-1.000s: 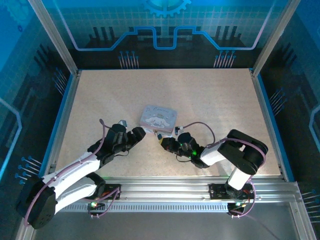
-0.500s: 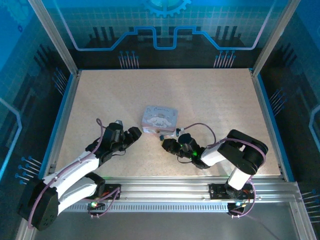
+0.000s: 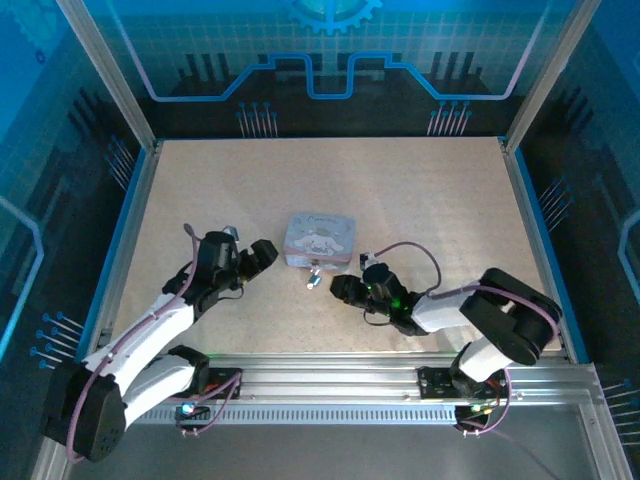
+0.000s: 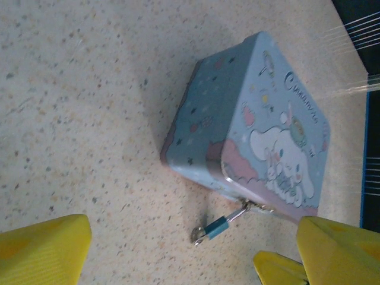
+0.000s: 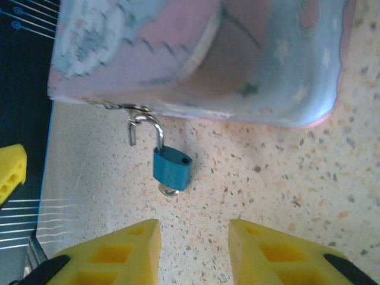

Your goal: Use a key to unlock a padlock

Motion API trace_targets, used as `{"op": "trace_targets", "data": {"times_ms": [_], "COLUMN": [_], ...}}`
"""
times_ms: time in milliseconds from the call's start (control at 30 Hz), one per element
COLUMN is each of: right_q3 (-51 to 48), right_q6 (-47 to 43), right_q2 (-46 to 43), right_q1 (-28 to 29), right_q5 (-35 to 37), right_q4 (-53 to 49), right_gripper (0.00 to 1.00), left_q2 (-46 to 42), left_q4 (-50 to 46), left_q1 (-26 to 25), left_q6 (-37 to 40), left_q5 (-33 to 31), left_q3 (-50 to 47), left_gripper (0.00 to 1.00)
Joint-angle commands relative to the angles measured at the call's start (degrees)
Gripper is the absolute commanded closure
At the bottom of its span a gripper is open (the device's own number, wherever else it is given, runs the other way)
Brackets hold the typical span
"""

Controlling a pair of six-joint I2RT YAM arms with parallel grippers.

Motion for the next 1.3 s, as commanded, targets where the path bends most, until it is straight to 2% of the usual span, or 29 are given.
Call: {"op": "trace_targets", "data": {"times_ms": [0,233,500,700,933,1267], "right_q3": [2.5,2.5,3.9,5.4,6.3,8.1], "right_q6": [-8.0,-9.7,-9.8,-9.4,-10.1,-12.9], "right_q2": [-4.2,-6.6,-4.8,-3.1,-2.4,-0.9], "right_q1": [-1.2,-3.6,-4.9,-5.8,-7.4,-10.6], "right_q5": [0.0,-4.0,-9.8,-11.0,-12.3,-14.8], "right_q4": [-8.5,-8.3,-3.6,-2.7,-2.7,-3.5], "right_gripper": [0.59,0.46,0.30,0.25,0.22,0.22], "left_q2": [2.9,15.0,28.2,35.9,38.8,35.9], "left_q4": [-1.0,-1.0,-2.2,-4.3,-3.8,-2.1], "left_q1": [2.5,5.8,5.9,5.8,5.4,4.3], "left_q6": [5.4,11.4,17.9,19.6,19.8,18.5], "left_q5": [5.3,13.8,15.8,16.5,16.9,16.6], "left_q3": [3.9,12.9,22.3,26.6,25.9,18.8], "left_gripper": [0.09,0.12,0.20,0.28,0.32,0.33]}}
